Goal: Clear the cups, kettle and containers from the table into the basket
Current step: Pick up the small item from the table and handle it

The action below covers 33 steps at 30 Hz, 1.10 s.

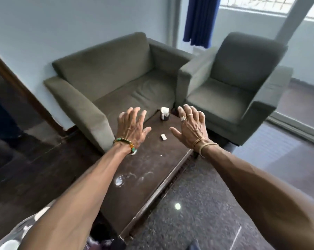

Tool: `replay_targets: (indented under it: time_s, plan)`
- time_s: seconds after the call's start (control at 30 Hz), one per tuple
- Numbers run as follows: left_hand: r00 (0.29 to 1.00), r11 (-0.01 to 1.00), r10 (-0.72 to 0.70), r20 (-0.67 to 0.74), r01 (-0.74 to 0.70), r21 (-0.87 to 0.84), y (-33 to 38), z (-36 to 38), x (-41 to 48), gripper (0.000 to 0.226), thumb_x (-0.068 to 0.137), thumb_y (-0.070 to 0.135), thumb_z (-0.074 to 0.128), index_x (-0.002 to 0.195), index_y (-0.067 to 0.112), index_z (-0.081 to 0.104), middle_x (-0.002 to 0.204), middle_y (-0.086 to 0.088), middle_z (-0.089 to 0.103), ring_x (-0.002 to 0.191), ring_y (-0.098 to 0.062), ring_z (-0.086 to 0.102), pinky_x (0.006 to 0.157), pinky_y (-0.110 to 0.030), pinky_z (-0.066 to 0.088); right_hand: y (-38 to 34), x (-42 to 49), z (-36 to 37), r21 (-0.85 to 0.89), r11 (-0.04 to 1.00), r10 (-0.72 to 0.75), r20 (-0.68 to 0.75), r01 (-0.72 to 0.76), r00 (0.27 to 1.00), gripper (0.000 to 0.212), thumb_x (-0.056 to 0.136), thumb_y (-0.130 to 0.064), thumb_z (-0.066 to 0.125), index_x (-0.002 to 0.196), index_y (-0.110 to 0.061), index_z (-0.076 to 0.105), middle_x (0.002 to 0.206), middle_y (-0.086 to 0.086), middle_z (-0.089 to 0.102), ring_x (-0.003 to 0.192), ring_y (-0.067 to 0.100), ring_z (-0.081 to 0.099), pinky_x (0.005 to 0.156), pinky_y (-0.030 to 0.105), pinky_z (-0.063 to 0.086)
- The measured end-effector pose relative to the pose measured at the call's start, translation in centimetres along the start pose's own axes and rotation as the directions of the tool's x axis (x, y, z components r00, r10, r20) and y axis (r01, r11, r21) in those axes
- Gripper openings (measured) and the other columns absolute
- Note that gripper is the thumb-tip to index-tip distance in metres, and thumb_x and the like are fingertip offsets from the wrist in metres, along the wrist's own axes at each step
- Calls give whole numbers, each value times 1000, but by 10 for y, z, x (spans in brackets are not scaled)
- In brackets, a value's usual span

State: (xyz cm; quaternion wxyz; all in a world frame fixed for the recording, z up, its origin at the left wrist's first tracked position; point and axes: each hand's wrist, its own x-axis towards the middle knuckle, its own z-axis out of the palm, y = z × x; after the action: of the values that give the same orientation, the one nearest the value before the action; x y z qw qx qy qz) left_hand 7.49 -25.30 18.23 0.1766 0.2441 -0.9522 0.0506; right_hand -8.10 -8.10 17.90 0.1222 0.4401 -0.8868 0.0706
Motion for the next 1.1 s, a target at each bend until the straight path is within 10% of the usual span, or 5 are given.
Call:
replay_targets:
  time_s: [0.53, 1.1]
  plan:
    - [975, 985, 156, 157, -141, -102, 203, 93, 96, 68, 83, 52, 62, 140, 22, 42, 141, -3, 43, 127, -24, 42, 101, -39, 30, 219, -19, 43, -13, 954, 298, 113, -298, 948, 85, 88, -58, 53, 152, -11, 23, 157, 13, 23, 142, 33, 23, 112, 49, 20]
    - [930, 948, 289, 227, -245, -204, 256, 188, 250, 69, 82, 51, 63, 141, 22, 41, 140, -4, 42, 124, -26, 44, 99, -41, 35, 308, 84, 89, -97, 899, 437, 203, -426, 876, 87, 87, -59, 52, 152, -11, 20, 157, 12, 23, 140, 33, 26, 110, 48, 23]
